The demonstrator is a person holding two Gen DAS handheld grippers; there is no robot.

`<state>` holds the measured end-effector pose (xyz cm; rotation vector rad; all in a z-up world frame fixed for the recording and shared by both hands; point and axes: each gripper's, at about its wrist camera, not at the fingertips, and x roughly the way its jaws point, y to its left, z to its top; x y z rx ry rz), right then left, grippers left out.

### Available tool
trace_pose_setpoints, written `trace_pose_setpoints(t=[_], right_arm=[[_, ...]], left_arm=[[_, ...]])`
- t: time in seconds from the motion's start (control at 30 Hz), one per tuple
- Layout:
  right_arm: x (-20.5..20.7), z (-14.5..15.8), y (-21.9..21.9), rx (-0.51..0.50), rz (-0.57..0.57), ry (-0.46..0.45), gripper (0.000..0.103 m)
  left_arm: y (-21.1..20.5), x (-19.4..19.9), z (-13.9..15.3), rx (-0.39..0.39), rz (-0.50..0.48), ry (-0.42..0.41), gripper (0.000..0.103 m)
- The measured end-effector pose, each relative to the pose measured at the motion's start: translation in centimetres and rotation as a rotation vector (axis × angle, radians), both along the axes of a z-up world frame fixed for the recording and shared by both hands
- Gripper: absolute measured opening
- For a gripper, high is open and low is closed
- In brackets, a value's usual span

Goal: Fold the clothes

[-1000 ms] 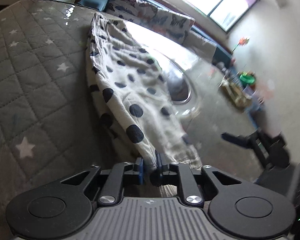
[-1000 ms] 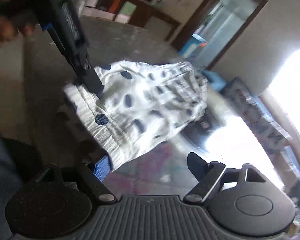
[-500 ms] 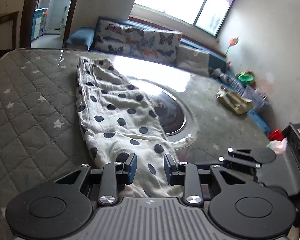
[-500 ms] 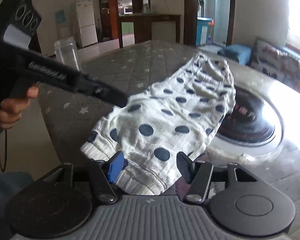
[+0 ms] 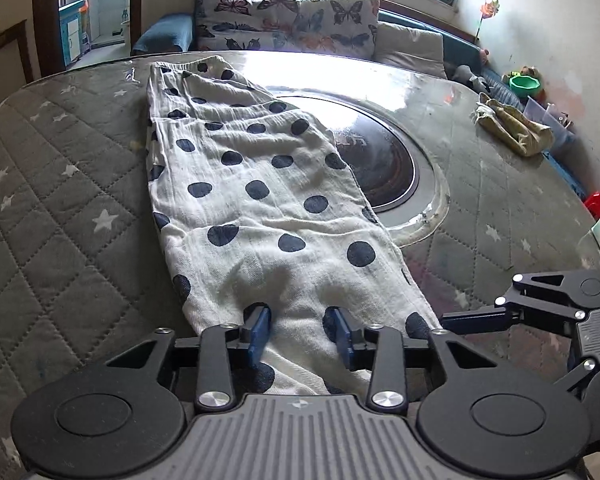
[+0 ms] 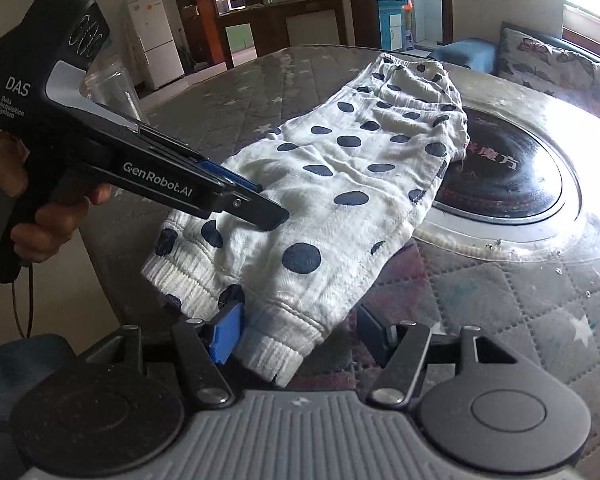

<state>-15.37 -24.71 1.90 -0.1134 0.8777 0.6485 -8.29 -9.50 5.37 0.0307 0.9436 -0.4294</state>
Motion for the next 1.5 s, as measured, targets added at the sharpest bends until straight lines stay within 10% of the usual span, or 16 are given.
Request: trace_pose_setpoints(t=[1.5], right_arm=[[9.8,5.2,0.4,-0.040,-0.026,-0.143,0.069]], left_arm=[[-1.0,0.3,0.0,0.106,-0.011,-0.043,0.076]])
